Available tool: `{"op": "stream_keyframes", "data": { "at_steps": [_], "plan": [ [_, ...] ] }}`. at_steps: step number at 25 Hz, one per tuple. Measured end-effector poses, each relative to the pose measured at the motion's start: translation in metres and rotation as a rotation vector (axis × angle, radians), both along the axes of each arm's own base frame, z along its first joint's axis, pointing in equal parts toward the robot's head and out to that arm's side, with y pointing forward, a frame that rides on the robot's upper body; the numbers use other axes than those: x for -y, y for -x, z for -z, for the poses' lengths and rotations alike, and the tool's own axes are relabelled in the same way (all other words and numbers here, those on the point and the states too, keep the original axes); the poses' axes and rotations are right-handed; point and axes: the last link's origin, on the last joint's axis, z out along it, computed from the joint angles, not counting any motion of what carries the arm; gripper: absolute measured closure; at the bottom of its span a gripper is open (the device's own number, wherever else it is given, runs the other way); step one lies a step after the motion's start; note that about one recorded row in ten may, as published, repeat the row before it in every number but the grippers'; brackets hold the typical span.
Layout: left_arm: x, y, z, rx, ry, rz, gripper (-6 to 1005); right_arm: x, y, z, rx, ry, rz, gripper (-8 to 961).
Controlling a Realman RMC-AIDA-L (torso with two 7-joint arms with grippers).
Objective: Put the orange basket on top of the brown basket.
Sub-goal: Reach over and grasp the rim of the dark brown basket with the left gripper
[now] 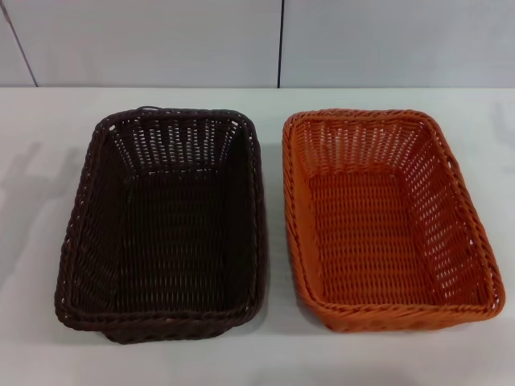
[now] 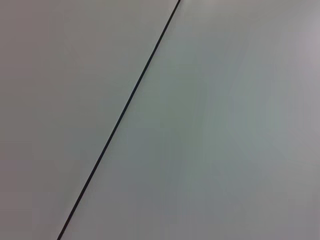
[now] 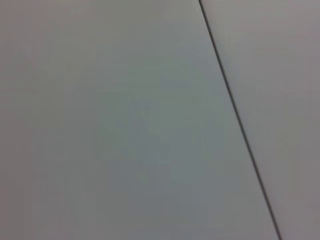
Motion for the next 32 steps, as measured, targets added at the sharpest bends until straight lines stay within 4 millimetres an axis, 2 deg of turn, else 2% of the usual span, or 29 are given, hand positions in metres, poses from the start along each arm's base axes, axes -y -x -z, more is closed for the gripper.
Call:
{"op": "stream_keyframes", "data": {
  "at_steps": [10,19,24,25,27,29,30,32],
  "plan": [
    [0.004,0.003,-0.001,0.034,-0.013,-0.004,227,-0.008,0.013,0.001,-0.005,0.001,-0.035,236],
    [0.006,0.005,0.002,0.045,-0.010,-0.014,228,-0.007,0.014,0.001,-0.007,-0.004,-0.047,237],
    [-0.010,0.004,-0.005,0.058,0.042,-0.041,228,-0.007,0.016,0.003,-0.006,0.002,-0.051,237],
    [-0.023,-0.003,-0.012,0.033,0.058,-0.041,228,-0.006,0.015,0.004,-0.007,0.003,-0.049,237],
    [-0.027,-0.006,-0.013,0.023,0.067,-0.040,228,-0.005,0.014,0.004,-0.009,0.003,-0.046,237],
    [-0.039,-0.015,-0.018,0.000,0.095,-0.037,229,-0.003,0.012,0.005,-0.013,0.003,-0.041,237],
    [-0.055,-0.025,-0.026,-0.035,0.151,-0.053,229,-0.001,0.010,0.006,-0.019,0.005,-0.038,237],
    [-0.065,-0.031,-0.032,-0.057,0.197,-0.076,229,0.000,0.009,0.006,-0.020,0.004,-0.037,237]
  ]
}}
